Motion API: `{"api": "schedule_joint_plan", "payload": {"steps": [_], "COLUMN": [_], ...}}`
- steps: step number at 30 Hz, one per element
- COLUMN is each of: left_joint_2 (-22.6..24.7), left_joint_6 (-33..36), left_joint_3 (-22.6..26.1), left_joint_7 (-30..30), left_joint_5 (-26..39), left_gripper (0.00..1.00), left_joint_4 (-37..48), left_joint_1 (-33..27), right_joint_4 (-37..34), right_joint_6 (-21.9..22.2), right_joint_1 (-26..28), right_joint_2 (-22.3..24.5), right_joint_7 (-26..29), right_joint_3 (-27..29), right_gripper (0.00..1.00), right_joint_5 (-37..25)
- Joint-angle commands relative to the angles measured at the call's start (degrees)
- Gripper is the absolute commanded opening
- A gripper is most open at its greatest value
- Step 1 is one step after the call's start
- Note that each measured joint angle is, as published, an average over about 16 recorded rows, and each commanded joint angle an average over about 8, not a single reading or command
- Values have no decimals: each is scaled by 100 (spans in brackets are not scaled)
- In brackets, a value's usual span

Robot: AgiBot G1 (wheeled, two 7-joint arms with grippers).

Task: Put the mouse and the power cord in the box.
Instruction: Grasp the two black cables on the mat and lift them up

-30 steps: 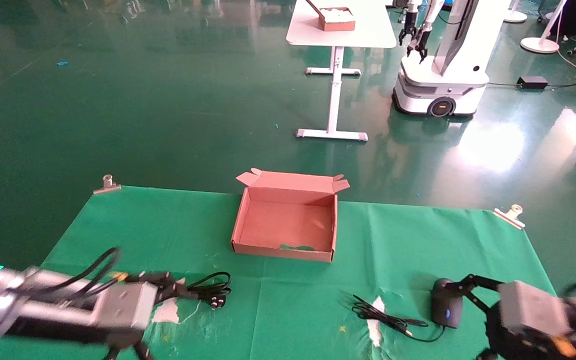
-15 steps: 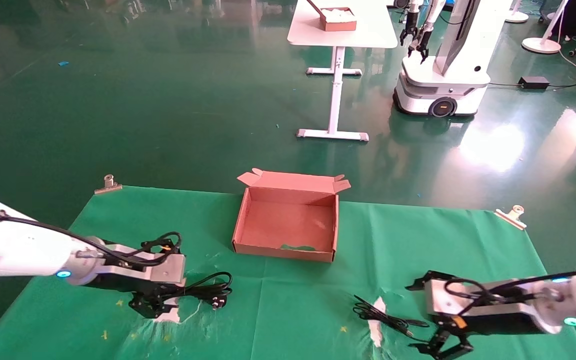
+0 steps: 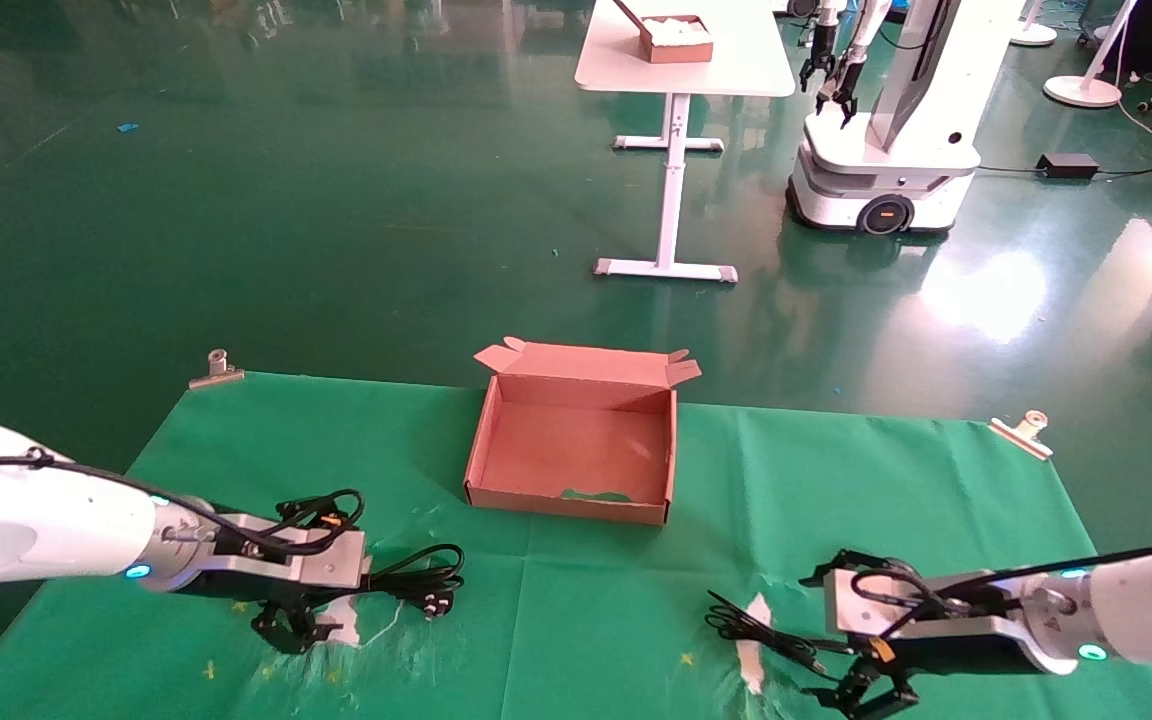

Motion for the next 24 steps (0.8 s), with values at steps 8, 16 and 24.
{"api": "schedule_joint_plan", "payload": {"steps": [8, 16, 24], "left_joint_2": [-32, -34, -31], "left_joint_6": [-54, -36, -31], "left_joint_3": [-58, -49, -43], "left_joint_7": [107, 96, 88], "left_joint_5": [-74, -69, -63], "left_gripper": [0, 0, 0], "left_joint_4": [233, 173, 139], "left_joint_1": [-23, -12, -2], "right_joint_4": [-198, -142, -111], "right_joint_6": [70, 51, 39], "right_joint_1": [74, 54, 40], "right_joint_2": [-91, -66, -51], "right_joint_7": [-115, -103, -98], "right_joint_3": [-44, -34, -27], "right_gripper": [0, 0, 0], "right_joint_5": [-73, -56, -40]}}
